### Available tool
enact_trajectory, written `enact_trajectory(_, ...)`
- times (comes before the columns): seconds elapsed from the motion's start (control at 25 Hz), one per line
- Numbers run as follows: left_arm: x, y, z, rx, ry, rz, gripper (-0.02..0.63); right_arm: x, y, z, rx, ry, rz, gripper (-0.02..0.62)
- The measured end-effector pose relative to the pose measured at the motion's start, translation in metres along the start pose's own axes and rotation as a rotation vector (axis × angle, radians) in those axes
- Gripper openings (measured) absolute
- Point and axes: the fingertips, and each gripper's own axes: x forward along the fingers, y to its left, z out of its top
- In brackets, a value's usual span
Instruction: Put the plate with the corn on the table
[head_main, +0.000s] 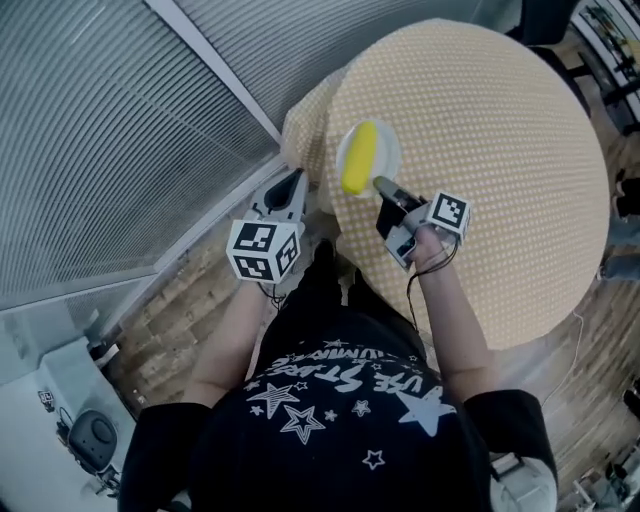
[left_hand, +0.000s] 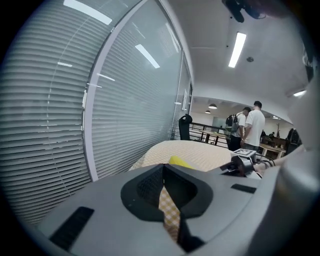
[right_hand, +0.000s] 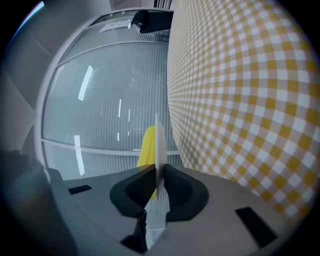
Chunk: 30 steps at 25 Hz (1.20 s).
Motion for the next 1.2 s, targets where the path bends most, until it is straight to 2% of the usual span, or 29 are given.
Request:
enact_trajectory(0.16,0.025,0.011,0.001,0.019,0.024,-0.065,0.006,0.017,-0.011,0.015,0.015,-0.058,-0.016,0.046)
enact_trajectory(0.64,0.07,0.059,0.0,0.026,0.085,-0.141,0.006,0.077,-0.043,0.052,0.099,-0.16,-0.079,0.046)
enact_trajectory(1.04,0.083,0.058,-0.004,0.04,0.099,-0.2,0.006,0.075,-0.059,0.057,0.116,-0.215,-0.123,0.046)
enact_trajectory(1.2,0.083,0.056,-0.007,0.044,0.106,-0.213,0.006,0.072,-0.062,0.056,0.138,-0.235,-0.175,0.046)
